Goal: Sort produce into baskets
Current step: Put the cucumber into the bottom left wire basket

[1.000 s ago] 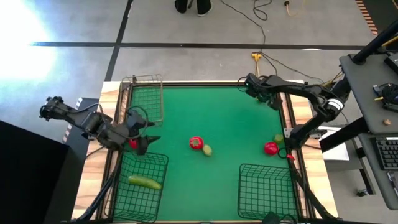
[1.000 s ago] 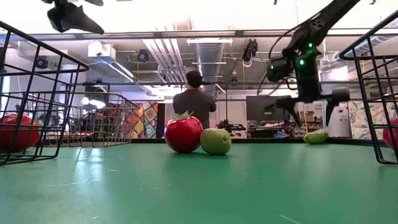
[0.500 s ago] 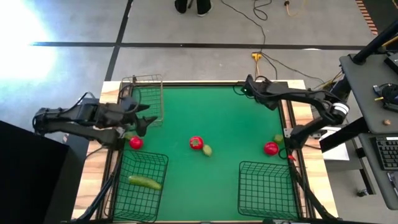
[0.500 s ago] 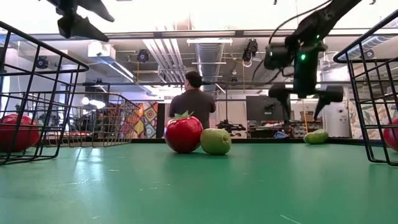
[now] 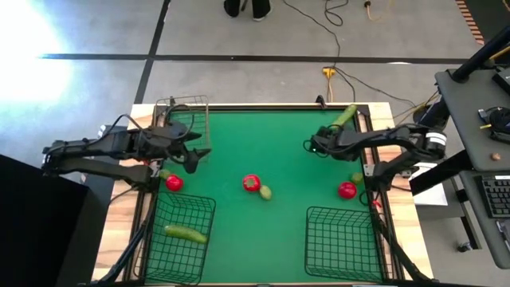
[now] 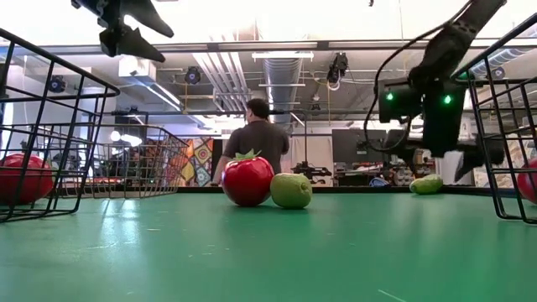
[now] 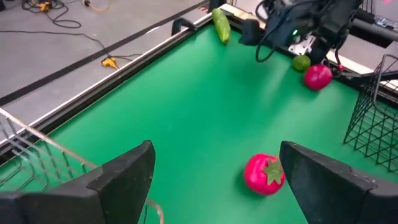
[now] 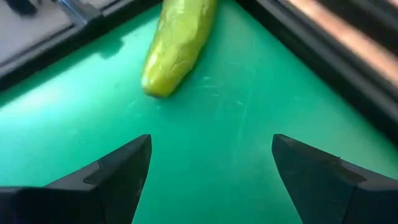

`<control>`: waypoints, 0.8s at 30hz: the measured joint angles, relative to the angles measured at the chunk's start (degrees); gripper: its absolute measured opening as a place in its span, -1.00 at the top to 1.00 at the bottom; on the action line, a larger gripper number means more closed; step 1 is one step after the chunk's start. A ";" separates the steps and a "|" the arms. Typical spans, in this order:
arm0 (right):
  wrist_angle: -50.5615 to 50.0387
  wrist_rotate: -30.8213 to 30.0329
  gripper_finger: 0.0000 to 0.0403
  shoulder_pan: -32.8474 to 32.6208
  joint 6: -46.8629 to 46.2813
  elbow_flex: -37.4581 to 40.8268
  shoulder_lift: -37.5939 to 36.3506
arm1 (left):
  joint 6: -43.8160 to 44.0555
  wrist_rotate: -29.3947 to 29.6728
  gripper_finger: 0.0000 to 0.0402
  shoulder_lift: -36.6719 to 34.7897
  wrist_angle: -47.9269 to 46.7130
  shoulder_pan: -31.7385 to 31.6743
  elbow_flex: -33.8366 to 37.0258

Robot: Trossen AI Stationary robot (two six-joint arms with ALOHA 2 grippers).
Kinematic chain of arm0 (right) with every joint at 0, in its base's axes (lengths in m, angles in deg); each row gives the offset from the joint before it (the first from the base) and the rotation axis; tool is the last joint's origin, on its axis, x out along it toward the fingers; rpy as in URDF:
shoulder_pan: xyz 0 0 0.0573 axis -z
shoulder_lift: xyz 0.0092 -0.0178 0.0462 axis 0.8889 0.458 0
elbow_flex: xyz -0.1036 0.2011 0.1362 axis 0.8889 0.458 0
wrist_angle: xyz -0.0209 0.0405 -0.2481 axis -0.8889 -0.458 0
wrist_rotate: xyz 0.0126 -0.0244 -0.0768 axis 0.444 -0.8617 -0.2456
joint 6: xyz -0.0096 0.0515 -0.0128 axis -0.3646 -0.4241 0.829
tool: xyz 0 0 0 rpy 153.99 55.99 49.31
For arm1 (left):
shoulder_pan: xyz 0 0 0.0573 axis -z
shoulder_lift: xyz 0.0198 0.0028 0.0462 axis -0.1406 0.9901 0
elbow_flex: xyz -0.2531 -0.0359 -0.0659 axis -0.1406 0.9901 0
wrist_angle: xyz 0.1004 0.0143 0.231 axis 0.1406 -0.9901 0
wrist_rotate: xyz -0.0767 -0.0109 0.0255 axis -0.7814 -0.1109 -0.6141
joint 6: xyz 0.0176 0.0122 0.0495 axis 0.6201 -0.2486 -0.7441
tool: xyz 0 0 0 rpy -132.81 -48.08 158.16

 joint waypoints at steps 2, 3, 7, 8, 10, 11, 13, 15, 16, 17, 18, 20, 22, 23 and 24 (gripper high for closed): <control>4.63 -1.72 -0.61 1.06 1.59 0.05 1.33 | 0.00 -0.89 -0.63 0.87 1.30 0.00 0.00; 6.59 -1.97 -0.61 1.79 3.16 -0.02 1.99 | 0.00 -1.60 -0.63 1.32 2.01 0.00 0.00; 9.09 -3.47 -0.61 5.21 8.00 -1.80 5.21 | -0.01 -3.87 -0.63 2.62 2.50 0.00 -0.90; 9.02 -3.64 -0.61 5.99 8.29 -2.25 6.03 | -0.01 -4.21 -0.62 2.83 2.31 0.00 -1.59; 8.92 -4.72 -0.61 7.16 8.75 -3.14 7.73 | -0.22 -4.40 -0.61 3.24 0.65 0.00 -3.17; 9.00 -5.51 -0.61 7.70 9.28 -3.67 8.53 | -0.46 -4.40 -0.60 3.54 -0.23 0.00 -3.92; 9.37 -6.22 -0.61 8.81 10.69 -4.72 10.26 | -0.65 -4.40 -0.59 4.37 -2.18 0.00 -5.59; 9.58 -6.52 -0.61 9.63 10.74 -5.22 12.01 | -0.68 -4.39 -0.58 5.25 -3.83 0.00 -7.13; 9.79 -6.89 -0.61 9.91 10.43 -5.39 12.70 | -0.67 -4.40 -0.58 5.70 -4.43 0.00 -7.83; 10.07 -7.28 -0.61 10.26 10.22 -5.70 13.31 | -0.66 -4.39 -0.57 6.20 -5.14 0.00 -8.54; 10.31 -7.66 -0.61 10.60 10.16 -6.06 13.89 | -0.68 -4.36 -0.57 6.62 -5.76 0.00 -9.17; 10.34 -7.34 -0.61 11.58 10.37 -6.62 15.20 | -1.28 -4.38 -0.57 7.47 -7.01 0.00 -10.41; 10.30 -6.03 -0.61 12.84 11.04 -6.94 16.71 | -2.19 -4.24 -0.57 8.23 -8.22 0.00 -11.85; 10.25 -5.45 -0.61 13.38 11.04 -6.96 17.42 | -2.56 -4.12 -0.57 8.65 -9.18 0.00 -12.70; 10.19 -4.95 -0.61 13.90 10.73 -6.96 18.13 | -2.90 -3.99 -0.57 9.08 -10.17 0.00 -13.49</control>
